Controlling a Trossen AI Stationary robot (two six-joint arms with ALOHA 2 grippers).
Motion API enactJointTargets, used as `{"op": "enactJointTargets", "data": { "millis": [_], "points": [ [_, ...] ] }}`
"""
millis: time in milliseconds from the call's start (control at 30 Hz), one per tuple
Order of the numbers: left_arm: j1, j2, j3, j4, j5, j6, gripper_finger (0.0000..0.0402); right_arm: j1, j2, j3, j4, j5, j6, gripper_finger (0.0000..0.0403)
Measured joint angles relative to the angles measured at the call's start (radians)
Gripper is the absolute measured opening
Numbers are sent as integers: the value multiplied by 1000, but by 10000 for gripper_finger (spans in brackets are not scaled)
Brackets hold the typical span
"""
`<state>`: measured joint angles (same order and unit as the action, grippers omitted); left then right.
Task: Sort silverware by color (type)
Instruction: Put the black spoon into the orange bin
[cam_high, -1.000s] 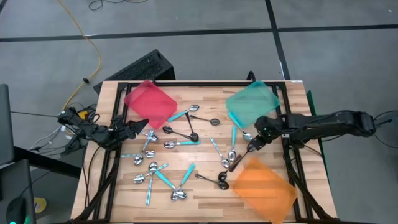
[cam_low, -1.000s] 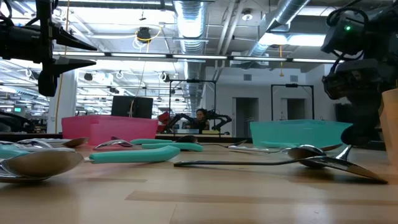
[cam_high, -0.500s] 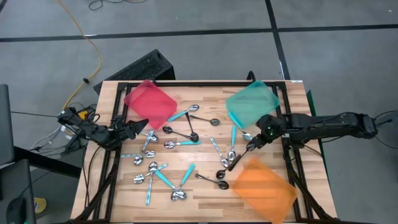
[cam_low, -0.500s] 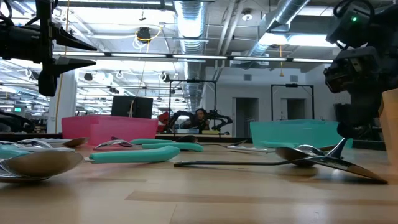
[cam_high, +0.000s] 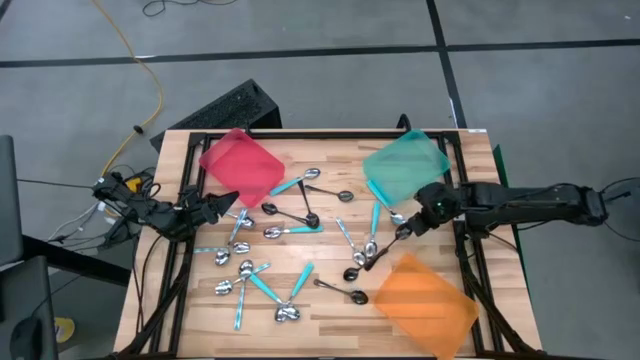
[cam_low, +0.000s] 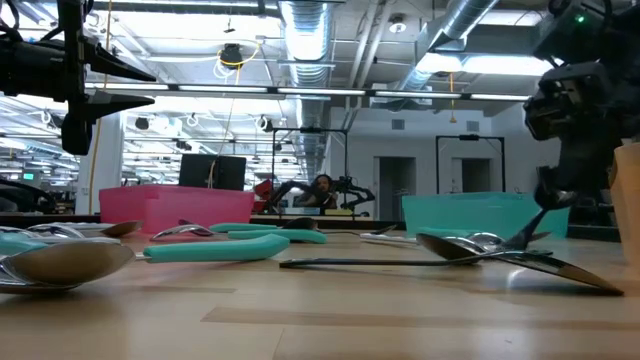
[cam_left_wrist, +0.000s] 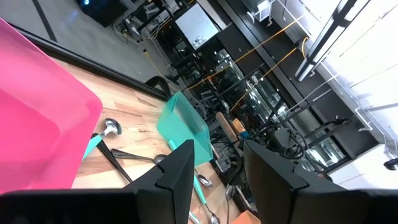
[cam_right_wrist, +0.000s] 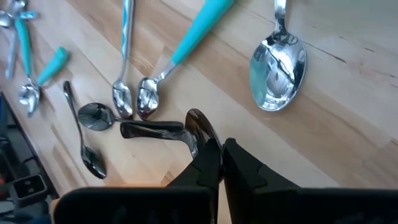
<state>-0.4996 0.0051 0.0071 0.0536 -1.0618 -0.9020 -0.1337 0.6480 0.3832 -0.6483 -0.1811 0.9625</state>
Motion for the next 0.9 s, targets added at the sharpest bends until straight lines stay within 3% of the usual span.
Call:
{"op": "enactJointTargets", "data": {
  "millis": [533,900],
  "points": [
    [0,0,0,-2,-16,1,123,0,-67,90,6,-37,-84,33],
    [0,0,0,-3,-26,1,123,3,-67,157,-11,-206,-228,33]
  ]
}}
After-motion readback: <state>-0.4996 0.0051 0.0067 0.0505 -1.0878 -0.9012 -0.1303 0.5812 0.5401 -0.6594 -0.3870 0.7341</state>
